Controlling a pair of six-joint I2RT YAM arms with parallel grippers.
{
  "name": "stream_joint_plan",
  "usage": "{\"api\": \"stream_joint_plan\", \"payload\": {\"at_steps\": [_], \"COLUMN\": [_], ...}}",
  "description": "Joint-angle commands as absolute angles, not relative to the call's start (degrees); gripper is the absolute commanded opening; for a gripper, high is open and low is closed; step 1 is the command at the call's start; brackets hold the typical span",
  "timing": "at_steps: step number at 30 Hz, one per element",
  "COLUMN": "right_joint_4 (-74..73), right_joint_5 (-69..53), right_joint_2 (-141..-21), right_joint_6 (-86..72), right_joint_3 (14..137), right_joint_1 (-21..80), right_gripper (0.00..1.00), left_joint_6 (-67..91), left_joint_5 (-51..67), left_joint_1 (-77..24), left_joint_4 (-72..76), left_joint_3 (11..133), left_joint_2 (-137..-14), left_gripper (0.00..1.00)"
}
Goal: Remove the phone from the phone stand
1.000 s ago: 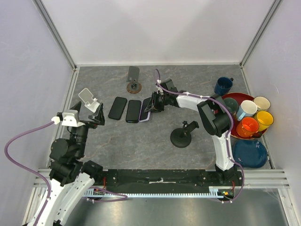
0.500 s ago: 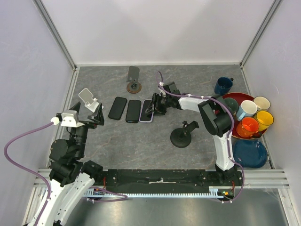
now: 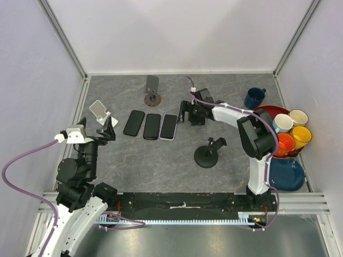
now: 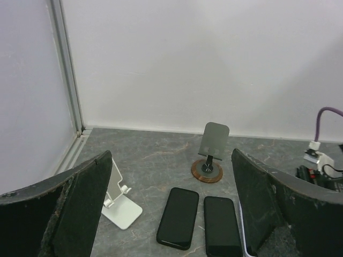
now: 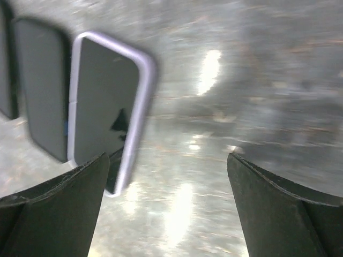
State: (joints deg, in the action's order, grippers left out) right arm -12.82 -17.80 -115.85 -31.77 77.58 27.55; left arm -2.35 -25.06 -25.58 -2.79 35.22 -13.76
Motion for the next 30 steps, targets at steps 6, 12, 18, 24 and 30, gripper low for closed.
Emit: {"api": "stream_joint_plan", "payload": {"at_steps": [6, 12, 18, 24, 30], "right_joint_4": [-20.13, -18.9, -3.01, 7.21, 1.41], "right_joint_5": [13.04, 26.96, 32.51, 35.68, 37.79], "right_joint_2": [-96.09, -78.16, -52.42, -28.15, -18.29], "right_joint_6": [-21.71, -15.56, -13.19, -6.25, 1.12], "right_joint_3": [74.89, 70.69, 51.62, 38.41, 39.02], "right_joint_1": [25.22, 25.14, 25.14, 25.22, 25.14], "right_gripper": [0.98, 0.98, 0.98, 0.98, 0.98], "left_joint_6": [-0.53, 1.84, 2.63, 3.25, 3.51], "left_joint_5": [-29.97, -31.2, -31.55, -31.82, -31.9], "left_joint_1": [-25.05, -24.7, -23.38, -22.59, -22.33], "left_joint_4": [-0.79, -1.14, -2.02, -2.11, -1.41], "left_joint_3": [35.33, 35.42, 35.42, 34.72, 33.75], "left_joint_2": [-13.27, -11.34, -8.71, -6.16, -3.61], "left_gripper": [1.0, 1.0, 1.0, 1.0, 1.0]}}
